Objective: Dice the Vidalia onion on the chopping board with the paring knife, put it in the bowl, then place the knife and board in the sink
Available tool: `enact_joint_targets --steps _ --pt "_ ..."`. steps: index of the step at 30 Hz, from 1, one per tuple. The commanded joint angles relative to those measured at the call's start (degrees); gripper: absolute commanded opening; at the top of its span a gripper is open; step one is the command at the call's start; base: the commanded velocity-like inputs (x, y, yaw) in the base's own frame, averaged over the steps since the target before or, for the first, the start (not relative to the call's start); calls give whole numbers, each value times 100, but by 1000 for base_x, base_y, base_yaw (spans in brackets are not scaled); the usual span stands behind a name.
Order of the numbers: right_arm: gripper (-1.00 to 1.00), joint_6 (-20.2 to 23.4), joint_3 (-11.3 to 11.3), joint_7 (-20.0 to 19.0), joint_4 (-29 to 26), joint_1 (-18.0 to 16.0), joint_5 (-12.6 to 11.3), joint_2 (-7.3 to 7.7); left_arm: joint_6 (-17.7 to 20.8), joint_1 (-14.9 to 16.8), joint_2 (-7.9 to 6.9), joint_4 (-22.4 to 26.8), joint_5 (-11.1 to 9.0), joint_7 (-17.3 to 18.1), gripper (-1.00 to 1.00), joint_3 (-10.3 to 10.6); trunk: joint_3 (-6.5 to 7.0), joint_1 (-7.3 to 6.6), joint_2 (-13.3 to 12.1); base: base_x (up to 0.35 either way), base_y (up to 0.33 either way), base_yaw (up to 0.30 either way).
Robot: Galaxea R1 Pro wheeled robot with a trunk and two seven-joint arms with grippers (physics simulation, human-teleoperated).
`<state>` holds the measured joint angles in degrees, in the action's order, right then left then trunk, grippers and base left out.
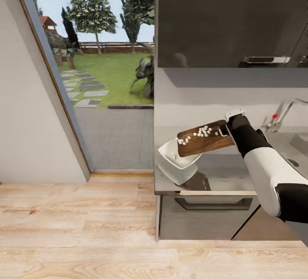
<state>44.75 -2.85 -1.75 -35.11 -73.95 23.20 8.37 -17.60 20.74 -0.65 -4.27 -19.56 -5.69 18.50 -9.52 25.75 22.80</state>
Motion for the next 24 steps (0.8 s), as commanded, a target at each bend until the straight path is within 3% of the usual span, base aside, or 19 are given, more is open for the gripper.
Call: enact_joint_targets --steps 1,11,15,17,24 --pt "-100 33 -41 -18 -5 -5 27 7 -33 9 4 -21 -30 -8 100 48 -3 4 11 0 0 0" --pt "-100 42 -85 -3 -3 -5 35 15 -33 9 4 -21 -30 -8 100 48 88 4 11 0 0 0" --pt "-100 42 -535 -1 -5 -5 36 22 -33 9 4 -21 -30 -5 100 48 125 4 11 0 0 0" --pt "-100 61 -640 -1 -3 -5 36 23 -33 9 2 -21 -30 -4 100 48 143 4 11 0 0 0" --pt "-100 155 -698 10 -2 -5 36 34 -33 9 4 -21 -30 -5 100 48 206 4 11 0 0 0"
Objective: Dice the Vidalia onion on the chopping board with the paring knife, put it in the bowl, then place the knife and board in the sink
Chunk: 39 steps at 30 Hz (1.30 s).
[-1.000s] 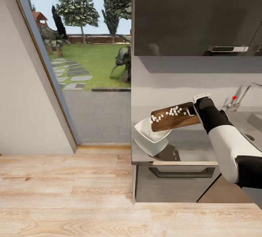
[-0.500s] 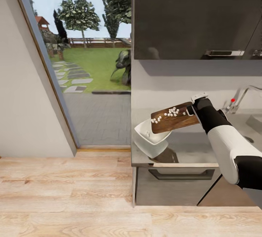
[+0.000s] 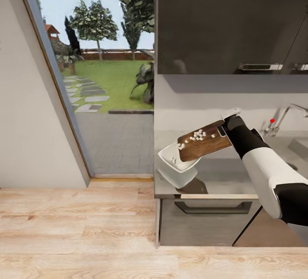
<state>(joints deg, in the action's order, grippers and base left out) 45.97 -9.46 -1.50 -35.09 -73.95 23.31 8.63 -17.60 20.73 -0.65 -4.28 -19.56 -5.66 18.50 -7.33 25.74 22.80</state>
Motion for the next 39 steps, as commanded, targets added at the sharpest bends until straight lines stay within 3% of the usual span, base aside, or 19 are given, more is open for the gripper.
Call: enact_joint_targets --steps 1,6,10,12,31,32,34,36,39 --pt "-100 38 -37 -12 -6 -6 25 12 -33 10 4 -21 -30 -6 100 48 -3 4 12 0 0 0" --pt "-100 44 -38 7 -6 -6 79 16 -33 10 4 -21 -30 -10 100 48 42 4 12 0 0 0" --pt "-100 44 -21 -10 -2 -6 883 -14 -33 10 2 -21 -30 -8 100 48 79 4 12 0 0 0" --pt "-100 44 -17 -12 1 -6 1020 -24 -33 10 3 -21 -30 -8 100 48 97 4 12 0 0 0" --pt "-100 34 25 -80 -6 -4 1038 -11 -33 10 4 -21 -30 -8 100 48 262 4 12 0 0 0" --pt "-100 21 96 -187 -23 -3 994 8 -33 10 4 -21 -30 -8 100 48 264 4 12 0 0 0" --pt "-100 4 445 -584 -98 -3 876 58 -33 10 1 -21 -30 -6 100 48 266 4 12 0 0 0" --pt "-100 -9 1125 -1200 -141 -1 809 201 -35 10 1 -22 -30 -5 100 48 266 4 12 0 0 0" --pt "-100 -51 1571 -1682 -136 0 782 366 -34 10 -2 -28 -30 -9 100 48 266 4 12 0 0 0"
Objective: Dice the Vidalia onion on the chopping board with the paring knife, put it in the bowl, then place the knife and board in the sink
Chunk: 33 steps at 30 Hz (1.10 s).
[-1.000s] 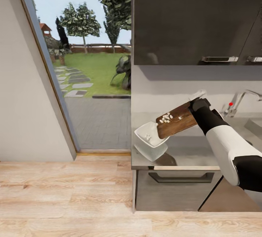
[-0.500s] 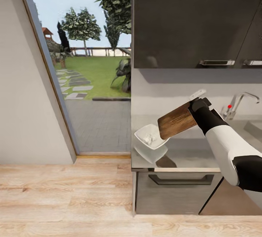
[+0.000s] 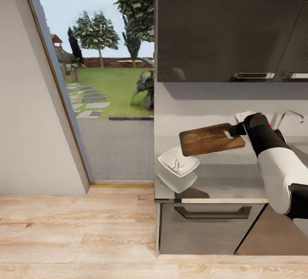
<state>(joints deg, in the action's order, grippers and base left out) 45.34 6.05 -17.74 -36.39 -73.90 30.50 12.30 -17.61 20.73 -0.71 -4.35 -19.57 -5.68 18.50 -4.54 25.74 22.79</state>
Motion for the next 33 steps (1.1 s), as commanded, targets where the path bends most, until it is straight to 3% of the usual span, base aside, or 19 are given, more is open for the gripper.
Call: enact_joint_targets --steps 1,10,13,17,20,25,33 --pt "-100 -57 71 -123 15 -3 57 37 -32 10 -6 -21 -30 -9 100 46 -13 4 13 0 0 0" --pt "-100 -594 145 -186 346 7 43 148 -31 10 -8 -22 -30 -20 100 49 -13 4 13 -54 -137 0" --pt "-100 -879 265 -185 688 7 44 267 -31 10 -14 -22 -30 -27 100 49 -13 4 13 -102 -301 0" --pt "-100 -1195 949 -186 1020 7 44 365 -31 10 -11 -22 -34 -29 100 47 -13 4 13 -58 -310 0" --pt "-100 -1349 1116 -186 1152 7 44 398 -31 10 -9 -22 -32 -29 100 49 -13 4 13 -7 -317 0" --pt "-100 -1399 1160 -186 1276 7 44 508 -31 10 -8 -22 -33 -43 100 45 -13 4 13 -1 -319 0" --pt "-100 -1567 1162 -186 1311 7 44 511 -25 10 -7 -22 -37 -55 100 46 -13 4 13 0 -320 0"
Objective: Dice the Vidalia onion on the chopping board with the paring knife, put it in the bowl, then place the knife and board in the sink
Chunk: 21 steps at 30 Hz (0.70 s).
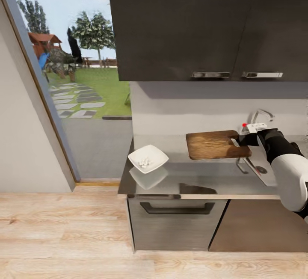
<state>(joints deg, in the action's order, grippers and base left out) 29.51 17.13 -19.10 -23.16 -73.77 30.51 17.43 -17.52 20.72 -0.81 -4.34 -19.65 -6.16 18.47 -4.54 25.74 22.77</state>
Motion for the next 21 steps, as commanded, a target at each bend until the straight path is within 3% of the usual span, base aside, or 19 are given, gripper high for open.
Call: enact_joint_targets --steps 1,21 --pt "-100 14 54 -50 1 -6 43 -3 -34 11 3 -23 -30 -8 100 48 -13 4 15 0 -320 0" --pt "-100 -554 71 202 700 3 43 6 -33 11 20 -23 -30 1 100 49 -13 4 15 0 -320 0"
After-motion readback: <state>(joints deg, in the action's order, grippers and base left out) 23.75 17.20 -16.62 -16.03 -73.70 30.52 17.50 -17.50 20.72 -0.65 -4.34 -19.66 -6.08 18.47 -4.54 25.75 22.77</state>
